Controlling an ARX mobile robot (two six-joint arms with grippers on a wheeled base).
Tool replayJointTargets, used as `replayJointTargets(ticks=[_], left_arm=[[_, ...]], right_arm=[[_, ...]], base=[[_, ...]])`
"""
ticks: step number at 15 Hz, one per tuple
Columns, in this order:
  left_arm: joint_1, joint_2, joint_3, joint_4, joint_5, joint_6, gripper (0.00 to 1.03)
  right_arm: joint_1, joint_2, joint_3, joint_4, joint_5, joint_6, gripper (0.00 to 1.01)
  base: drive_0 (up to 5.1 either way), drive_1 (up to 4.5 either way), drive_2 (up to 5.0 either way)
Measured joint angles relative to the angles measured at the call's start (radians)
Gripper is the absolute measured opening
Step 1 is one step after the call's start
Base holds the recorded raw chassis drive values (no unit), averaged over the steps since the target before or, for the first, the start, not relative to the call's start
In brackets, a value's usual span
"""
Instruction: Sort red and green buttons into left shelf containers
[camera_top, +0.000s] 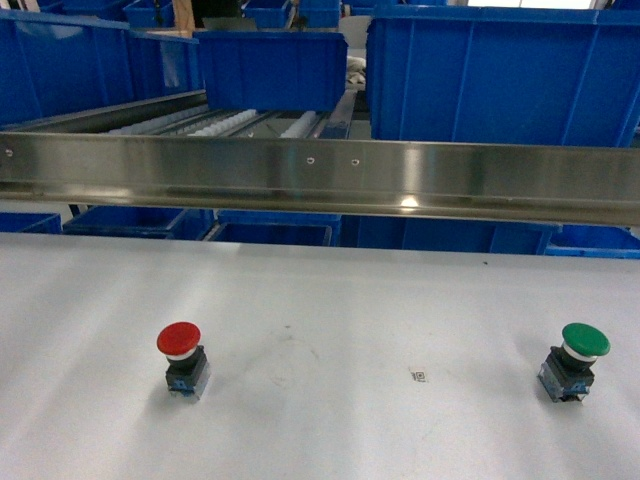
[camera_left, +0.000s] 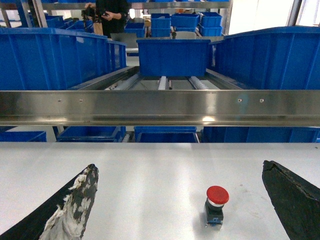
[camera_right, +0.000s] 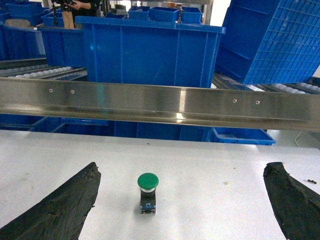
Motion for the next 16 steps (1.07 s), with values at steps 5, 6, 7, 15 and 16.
replayJointTargets(ticks=[5,6,7,15,16], left_arm=[[0.0,0.0,0.0,0.0,0.0,0.0,0.98],[0.0,0.0,0.0,0.0,0.0,0.0,0.98],[0.0,0.0,0.0,0.0,0.0,0.0,0.98],[0.003,0.071,-0.001,0.117,0.001,0.0,0.98],[0.028,0.207,-0.001,0.238,0.02,-0.002,0.98]], right_arm=[[0.0,0.0,0.0,0.0,0.0,0.0,0.98],[0.0,0.0,0.0,0.0,0.0,0.0,0.98],[0.0,0.0,0.0,0.0,0.0,0.0,0.98],[0.011,0.15,-0.003,0.235,-0.061,-0.034,0.98],[-0.008,0.323,-0.003,0.403,-0.072,-0.047,0.98]], base=[[0.0,0.0,0.0],[0.0,0.0,0.0],[0.0,0.0,0.0],[0.0,0.0,0.0],[0.0,0.0,0.0]])
